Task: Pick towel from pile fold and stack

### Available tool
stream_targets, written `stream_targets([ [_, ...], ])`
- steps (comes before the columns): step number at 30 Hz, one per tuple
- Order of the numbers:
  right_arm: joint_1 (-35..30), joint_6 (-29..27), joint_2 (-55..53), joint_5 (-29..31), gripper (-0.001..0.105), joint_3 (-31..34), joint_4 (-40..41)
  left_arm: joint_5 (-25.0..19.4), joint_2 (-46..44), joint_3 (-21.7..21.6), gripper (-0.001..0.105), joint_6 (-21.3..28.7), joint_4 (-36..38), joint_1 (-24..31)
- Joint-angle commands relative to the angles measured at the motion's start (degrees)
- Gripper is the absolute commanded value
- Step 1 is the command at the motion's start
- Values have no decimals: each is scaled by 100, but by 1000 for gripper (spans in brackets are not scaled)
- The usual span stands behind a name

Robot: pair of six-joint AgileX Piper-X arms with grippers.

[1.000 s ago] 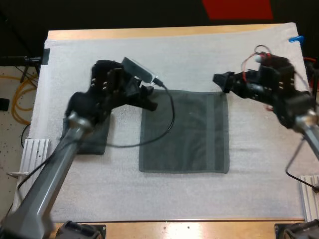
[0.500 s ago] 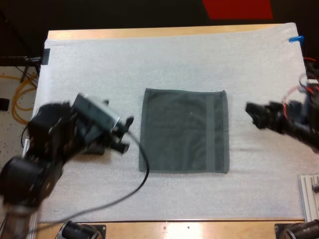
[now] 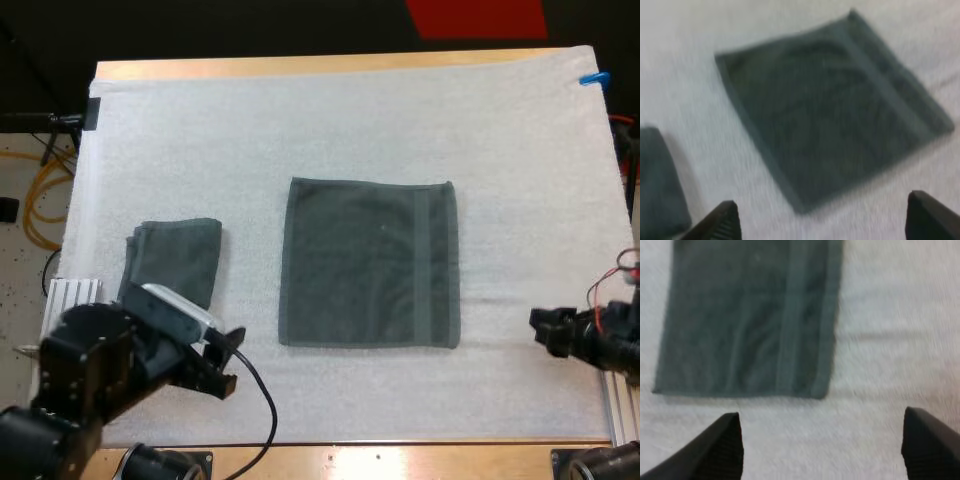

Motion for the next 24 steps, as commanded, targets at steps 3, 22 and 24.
stream_targets([
  [3, 9, 154, -32, -48, 64, 449, 18, -10, -76, 478, 65, -192, -133, 6],
  [22, 9, 1218, 1892, -1941, 64, 2921, -3554, 461, -75, 2402, 65, -836, -1610, 6],
  [24, 9, 1299, 2220, -2140, 64, 2919, -3888, 461, -75, 2400, 65, -835, -1619, 6],
])
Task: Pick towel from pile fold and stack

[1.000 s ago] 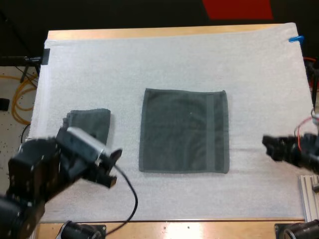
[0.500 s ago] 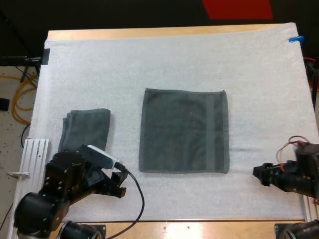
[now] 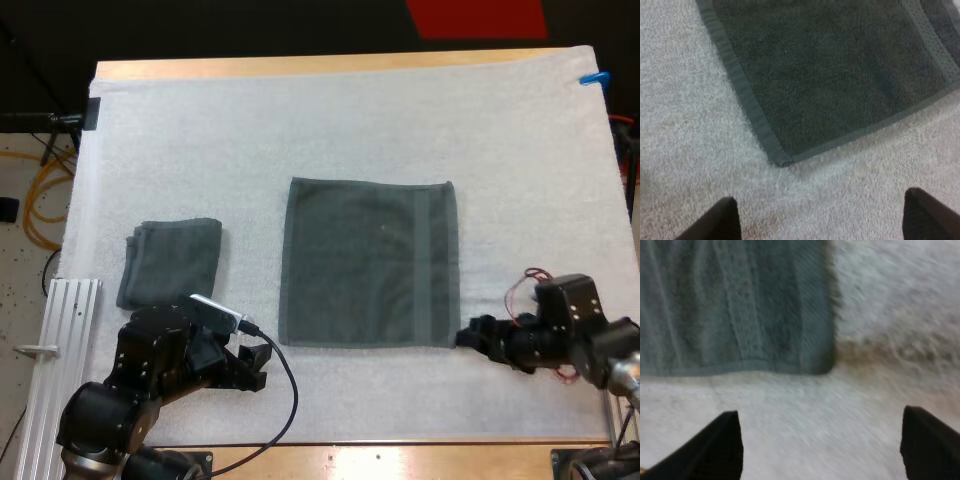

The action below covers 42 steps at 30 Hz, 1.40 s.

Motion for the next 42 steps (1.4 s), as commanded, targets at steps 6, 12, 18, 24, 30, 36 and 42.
stream_targets([
  [6, 9, 310, 1046, -796, 64, -13, -944, 47, -16, -2, 65, -64, -87, 6],
  [12, 9, 585, 1725, -1248, 64, -13, -1610, 47, -16, -2, 65, -64, -87, 6],
  [18, 9, 660, 2021, -1345, 60, -13, -1898, 47, -16, -2, 65, -64, -87, 6],
  [24, 9, 684, 2038, -1267, 23, -13, -1900, 47, -16, -2, 65, -64, -165, 6],
  [30, 9, 684, 2038, -973, 0, -13, -1870, 47, 121, 86, 65, -64, -596, 6],
  [36, 9, 661, 2038, -984, 0, -13, -1854, 413, 844, 258, 65, -181, -991, 6],
  [42, 9, 658, 2038, -997, 0, -13, -1855, 606, 2026, 259, 65, -195, -1666, 6],
])
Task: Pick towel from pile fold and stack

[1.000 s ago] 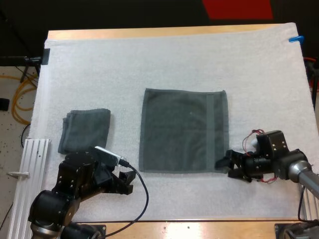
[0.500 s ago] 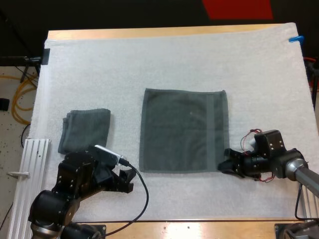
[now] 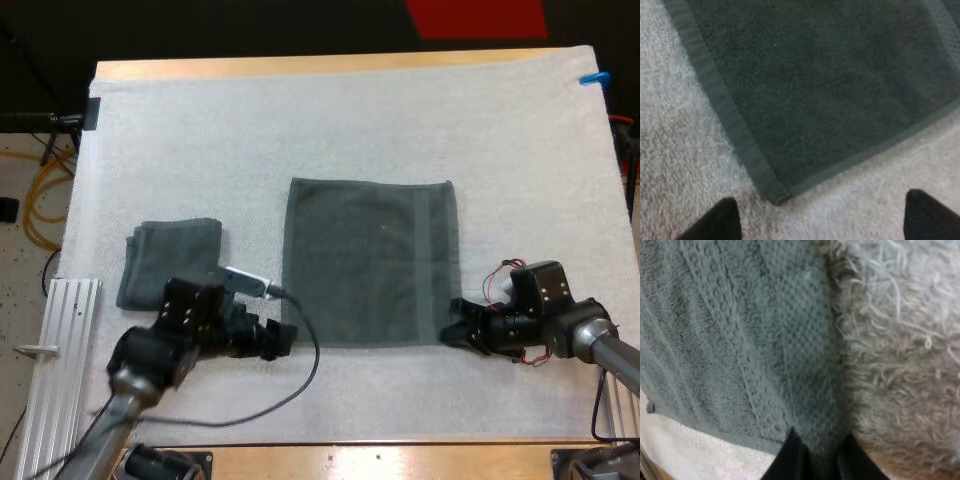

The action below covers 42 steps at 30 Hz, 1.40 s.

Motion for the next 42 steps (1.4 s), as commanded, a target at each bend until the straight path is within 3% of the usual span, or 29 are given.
stream_targets([
  [1, 9, -38, 9, -6, 0, -13, 33, 83, 157, -13, 65, -48, -152, 6],
  [6, 9, -49, 9, -53, 0, -13, 83, 176, 1286, -13, 65, -215, -459, 6],
  [12, 9, -49, 9, -53, 0, -13, 85, 704, 2203, -13, 65, -307, -975, 6],
  [20, 9, -49, 9, -61, 0, -13, 85, 916, 2778, -13, 64, -402, -1305, 6],
  [22, 9, -49, 9, -70, 0, -13, 85, 1068, 2826, -13, 60, -454, -1367, 6],
  [25, 9, -49, 9, -94, 0, -13, 85, 1073, 2840, -13, 45, -493, -1370, 6],
  [30, 9, -49, 9, -96, 0, -13, 85, 1073, 2840, -13, 10, -493, -1395, 6],
  [32, 9, -59, -7, -96, 0, -13, 85, 1073, 2840, -13, 1, -493, -1400, 6],
  [37, 100, -173, -469, -52, 0, -13, 420, 1412, 2630, -13, 0, -421, -1124, -15],
  [42, 836, 237, -1539, 561, 0, -13, 942, 1416, 1835, -13, 0, -299, -258, -243],
])
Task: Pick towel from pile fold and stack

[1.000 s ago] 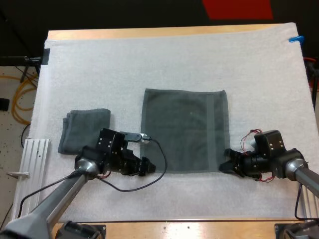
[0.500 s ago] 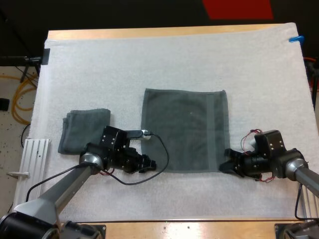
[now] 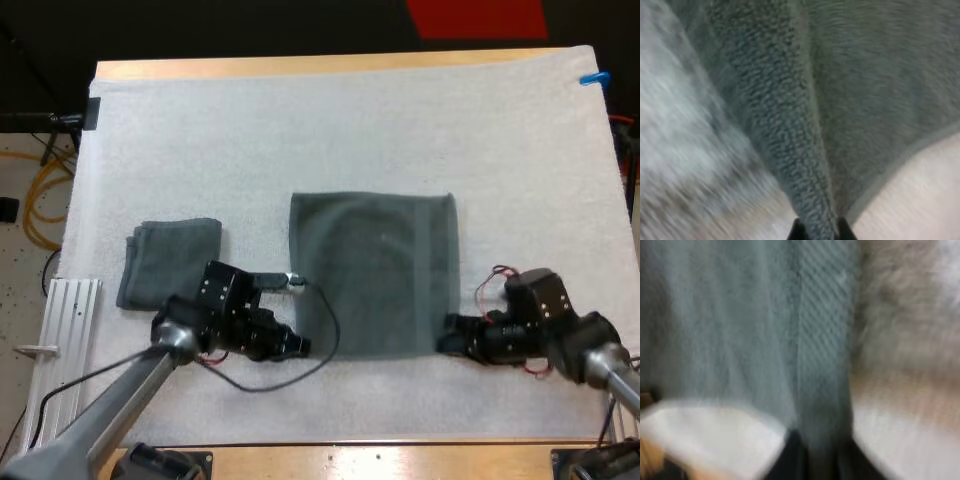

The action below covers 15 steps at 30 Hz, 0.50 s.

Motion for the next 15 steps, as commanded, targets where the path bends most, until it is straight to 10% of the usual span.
stream_targets([
  [1, 157, 119, -244, 136, 0, -13, 155, 114, -214, 2, 0, 27, 279, -81],
  [7, 942, 1262, -1079, 804, 0, -13, 198, 63, -786, 2, 0, -26, 569, -312],
  [15, 953, 2046, -723, 1600, 0, -13, -603, 307, -408, 2, 0, -578, -905, 297],
])
